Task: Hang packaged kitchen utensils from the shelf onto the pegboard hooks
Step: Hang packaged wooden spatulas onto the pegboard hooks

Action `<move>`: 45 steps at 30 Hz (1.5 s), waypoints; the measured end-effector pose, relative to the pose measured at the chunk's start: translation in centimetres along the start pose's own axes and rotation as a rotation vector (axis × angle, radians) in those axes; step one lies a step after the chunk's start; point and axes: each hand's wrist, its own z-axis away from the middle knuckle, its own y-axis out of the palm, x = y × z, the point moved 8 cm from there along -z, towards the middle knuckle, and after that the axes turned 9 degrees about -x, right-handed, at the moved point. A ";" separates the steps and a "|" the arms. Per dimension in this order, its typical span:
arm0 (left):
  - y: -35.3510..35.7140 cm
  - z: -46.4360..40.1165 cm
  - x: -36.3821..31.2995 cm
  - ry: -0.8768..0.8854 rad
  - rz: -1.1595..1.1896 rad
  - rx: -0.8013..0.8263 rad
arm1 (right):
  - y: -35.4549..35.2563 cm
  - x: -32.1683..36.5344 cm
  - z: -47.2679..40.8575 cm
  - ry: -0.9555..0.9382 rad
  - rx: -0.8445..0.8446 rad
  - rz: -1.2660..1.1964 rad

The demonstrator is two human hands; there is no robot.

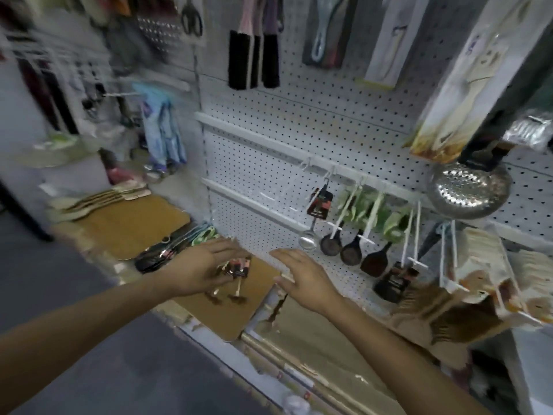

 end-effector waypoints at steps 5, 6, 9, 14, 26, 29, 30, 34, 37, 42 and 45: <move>-5.0 5.8 7.6 -0.086 -0.043 -0.026 | 4.6 8.0 -6.3 -0.128 0.043 0.024; -5.9 6.9 9.0 -0.106 -0.047 -0.029 | 5.5 9.4 -7.5 -0.150 0.048 0.022; -8.7 10.0 12.7 -0.146 -0.071 -0.030 | 8.4 13.5 -11.2 -0.206 0.071 0.022; -13.2 14.7 17.8 -0.267 -0.113 -0.105 | 11.8 19.6 -16.6 -0.306 0.076 -0.018; -15.3 20.0 31.2 -0.517 -0.182 -0.145 | 23.3 24.7 -29.0 -0.428 0.204 -0.060; -15.3 19.6 35.4 -0.563 -0.189 -0.136 | 26.1 24.9 -33.1 -0.440 0.225 -0.092; -15.4 19.4 36.9 -0.574 -0.195 -0.126 | 26.9 24.9 -34.4 -0.443 0.233 -0.101; -15.7 18.3 42.3 -0.612 -0.209 -0.100 | 29.3 25.0 -39.6 -0.434 0.253 -0.122; -15.6 17.8 45.7 -0.629 -0.221 -0.085 | 31.1 25.2 -42.9 -0.454 0.295 -0.130; -15.2 17.9 49.9 -0.636 -0.217 -0.059 | 33.8 25.6 -48.2 -0.459 0.323 -0.133; -15.5 18.1 52.9 -0.657 -0.204 -0.079 | 35.4 26.3 -50.6 -0.476 0.342 -0.133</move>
